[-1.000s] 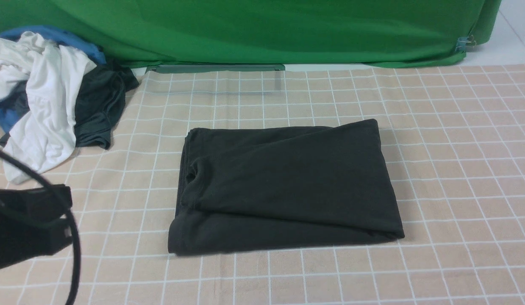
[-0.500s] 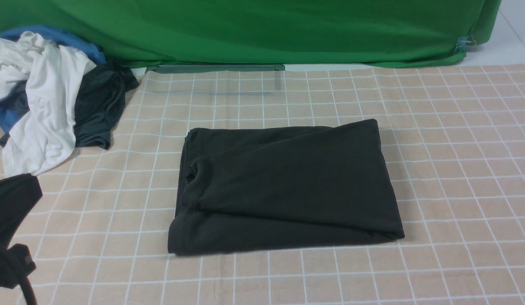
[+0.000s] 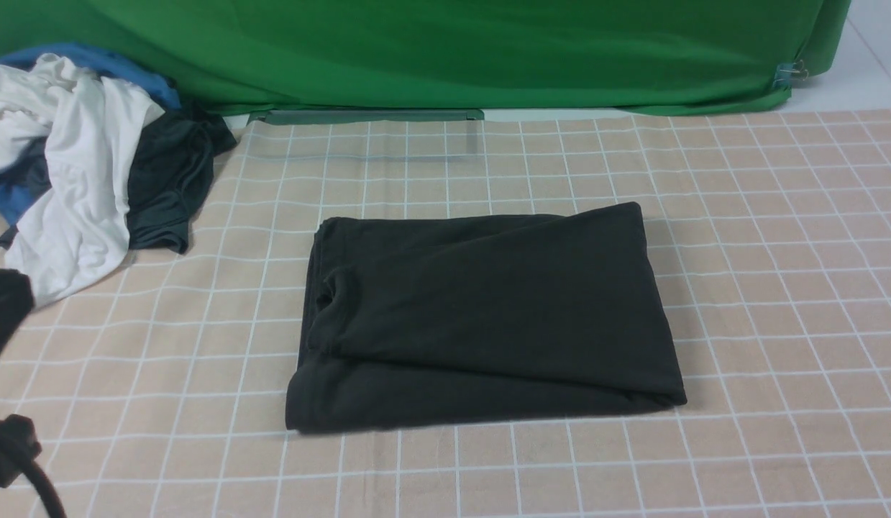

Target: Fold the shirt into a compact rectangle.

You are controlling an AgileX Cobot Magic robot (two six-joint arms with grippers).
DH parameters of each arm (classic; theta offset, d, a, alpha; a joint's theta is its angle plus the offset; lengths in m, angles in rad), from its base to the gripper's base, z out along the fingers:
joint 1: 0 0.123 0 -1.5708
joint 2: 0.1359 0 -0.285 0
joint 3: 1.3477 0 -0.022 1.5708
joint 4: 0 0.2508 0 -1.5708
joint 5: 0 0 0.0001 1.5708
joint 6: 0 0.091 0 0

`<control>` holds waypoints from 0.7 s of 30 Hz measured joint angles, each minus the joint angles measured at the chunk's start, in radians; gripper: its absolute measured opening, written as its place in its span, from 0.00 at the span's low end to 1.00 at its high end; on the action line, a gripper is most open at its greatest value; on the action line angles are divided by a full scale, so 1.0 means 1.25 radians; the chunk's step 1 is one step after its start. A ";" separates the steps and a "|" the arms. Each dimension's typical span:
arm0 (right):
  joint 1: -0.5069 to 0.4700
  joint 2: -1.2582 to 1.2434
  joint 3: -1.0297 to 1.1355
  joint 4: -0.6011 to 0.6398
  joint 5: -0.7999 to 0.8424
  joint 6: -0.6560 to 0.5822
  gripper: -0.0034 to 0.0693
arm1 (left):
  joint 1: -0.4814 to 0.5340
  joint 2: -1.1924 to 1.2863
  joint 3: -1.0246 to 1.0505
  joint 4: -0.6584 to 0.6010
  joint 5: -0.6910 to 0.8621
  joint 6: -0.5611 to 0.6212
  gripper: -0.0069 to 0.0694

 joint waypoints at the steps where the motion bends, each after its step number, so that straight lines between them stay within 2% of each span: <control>1: 0.000 0.000 0.000 0.000 0.000 0.000 0.29 | 0.017 -0.020 0.024 -0.003 -0.027 0.004 0.12; 7: 0.000 0.000 0.000 0.000 0.000 0.000 0.31 | 0.143 -0.166 0.240 -0.048 -0.231 0.019 0.12; 10: 0.000 0.000 0.000 0.000 0.000 0.000 0.32 | 0.159 -0.233 0.343 -0.049 -0.270 0.020 0.12; 17: 0.000 0.000 0.000 0.000 -0.002 0.000 0.33 | 0.164 -0.293 0.394 -0.054 -0.162 0.035 0.12; 21: 0.000 0.000 0.000 0.000 -0.002 0.000 0.34 | 0.165 -0.293 0.394 -0.059 -0.151 0.036 0.12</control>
